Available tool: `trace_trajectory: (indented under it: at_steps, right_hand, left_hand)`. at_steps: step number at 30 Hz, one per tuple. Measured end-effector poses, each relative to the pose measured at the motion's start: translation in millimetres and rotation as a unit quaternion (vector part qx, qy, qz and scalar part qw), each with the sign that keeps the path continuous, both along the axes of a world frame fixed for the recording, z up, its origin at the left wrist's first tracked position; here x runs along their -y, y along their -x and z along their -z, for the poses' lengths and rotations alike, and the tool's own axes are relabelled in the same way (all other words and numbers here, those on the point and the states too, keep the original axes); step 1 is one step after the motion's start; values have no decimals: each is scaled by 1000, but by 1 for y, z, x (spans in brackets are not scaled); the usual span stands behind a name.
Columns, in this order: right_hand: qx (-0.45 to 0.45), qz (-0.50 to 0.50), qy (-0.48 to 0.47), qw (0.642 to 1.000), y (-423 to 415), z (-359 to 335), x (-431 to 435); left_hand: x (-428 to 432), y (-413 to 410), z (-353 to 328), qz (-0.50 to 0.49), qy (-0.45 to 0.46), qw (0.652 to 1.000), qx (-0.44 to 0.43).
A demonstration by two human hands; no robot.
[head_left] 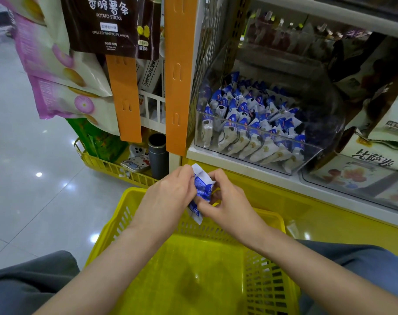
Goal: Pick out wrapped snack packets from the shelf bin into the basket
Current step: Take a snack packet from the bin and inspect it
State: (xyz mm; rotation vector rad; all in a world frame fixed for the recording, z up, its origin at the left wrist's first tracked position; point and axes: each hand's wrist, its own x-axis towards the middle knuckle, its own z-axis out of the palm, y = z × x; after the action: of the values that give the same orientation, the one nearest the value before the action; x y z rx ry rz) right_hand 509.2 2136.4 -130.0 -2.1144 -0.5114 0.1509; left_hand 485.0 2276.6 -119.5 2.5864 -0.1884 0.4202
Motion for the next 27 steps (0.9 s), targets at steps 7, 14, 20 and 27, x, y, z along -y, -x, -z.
trace_trajectory:
  at_steps: [7, 14, 20, 27]
  right_hand:
    - [32, 60, -13, 998, -5, -1, 1]
    - [139, -5, 18, 990, 1, -3, 2]
    - [-82, 71, -82, 991, -9, -8, 1]
    - [-41, 43, -88, 994, -6, -15, 0]
  left_hand:
    - [3, -5, 4, 17, 312, 948, -58]
    - [11, -6, 5, -5, 534, 836, -128]
    - [8, -10, 1, -26, 615, 776, -139]
    - [-4, -16, 2, -78, 638, 750, -158]
